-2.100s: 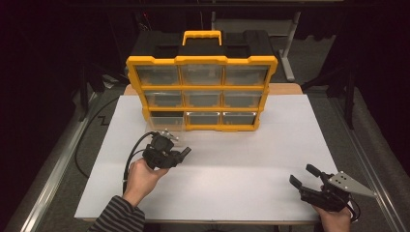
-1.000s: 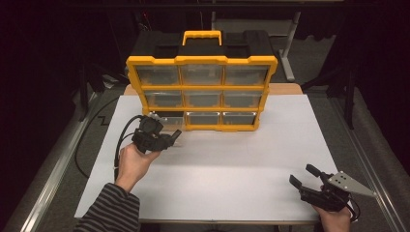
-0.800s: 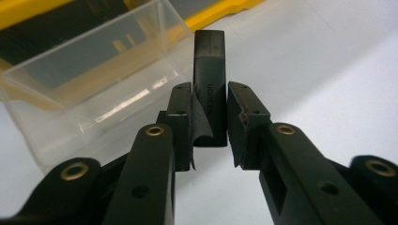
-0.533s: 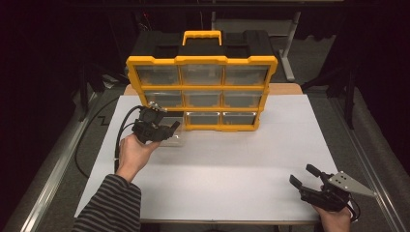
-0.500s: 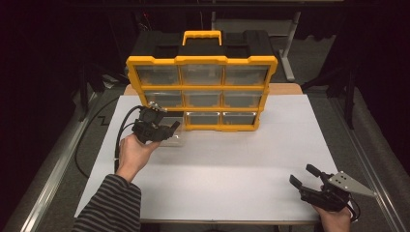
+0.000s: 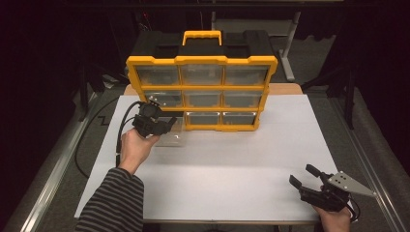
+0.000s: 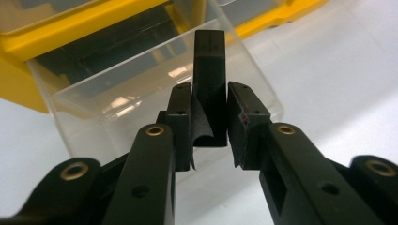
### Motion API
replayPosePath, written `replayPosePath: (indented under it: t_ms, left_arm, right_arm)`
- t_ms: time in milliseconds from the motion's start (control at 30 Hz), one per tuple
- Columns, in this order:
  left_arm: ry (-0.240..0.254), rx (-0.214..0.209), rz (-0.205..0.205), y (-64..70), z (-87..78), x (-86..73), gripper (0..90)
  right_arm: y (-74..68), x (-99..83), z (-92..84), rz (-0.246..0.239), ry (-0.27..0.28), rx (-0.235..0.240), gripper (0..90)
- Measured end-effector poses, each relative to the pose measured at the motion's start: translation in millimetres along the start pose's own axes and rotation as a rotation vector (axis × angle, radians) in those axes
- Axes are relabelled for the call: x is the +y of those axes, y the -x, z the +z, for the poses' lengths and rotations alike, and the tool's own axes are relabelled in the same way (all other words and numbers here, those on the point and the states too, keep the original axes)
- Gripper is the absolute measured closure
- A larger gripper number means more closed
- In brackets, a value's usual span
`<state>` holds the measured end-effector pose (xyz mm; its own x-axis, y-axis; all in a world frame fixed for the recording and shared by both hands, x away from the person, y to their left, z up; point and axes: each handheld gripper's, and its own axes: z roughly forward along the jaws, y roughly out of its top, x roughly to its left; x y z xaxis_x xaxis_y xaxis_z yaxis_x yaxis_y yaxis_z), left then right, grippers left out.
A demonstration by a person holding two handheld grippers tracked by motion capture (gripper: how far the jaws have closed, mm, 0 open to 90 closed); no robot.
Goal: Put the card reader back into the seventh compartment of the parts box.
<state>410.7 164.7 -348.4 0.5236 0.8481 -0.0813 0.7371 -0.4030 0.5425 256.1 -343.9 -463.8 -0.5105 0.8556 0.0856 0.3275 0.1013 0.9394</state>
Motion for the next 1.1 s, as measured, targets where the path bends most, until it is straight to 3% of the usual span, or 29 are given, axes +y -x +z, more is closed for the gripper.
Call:
replayPosePath:
  t_ms: [267,300,333,700,833,1100]
  left_arm:
    - [0.002,0.001,-0.019,-7.2,3.8,0.4,69.3]
    - [0.003,0.006,-0.014,-6.9,2.9,-0.1,59.8]
    - [0.003,0.006,-0.014,-6.9,2.9,-0.1,59.3]
    - [0.046,-0.028,0.011,4.8,-8.4,-8.1,43.3]
    - [0.072,-0.044,0.011,7.6,-11.3,-13.1,40.6]
    - [0.106,-0.05,0.054,20.4,-16.9,-21.8,38.2]
  right_arm:
    - [0.2,0.0,-0.2,-0.001,0.002,0.0,22.8]
    - [0.0,0.0,-0.2,0.001,0.007,0.002,22.8]
    - [0.0,0.0,-0.2,0.001,0.007,0.002,22.8]
    - [0.0,0.1,-0.4,-0.005,0.007,0.003,22.8]
    - [0.0,0.1,-0.5,-0.003,0.011,0.001,22.8]
    - [0.0,0.2,-0.4,-0.004,0.009,0.005,22.8]
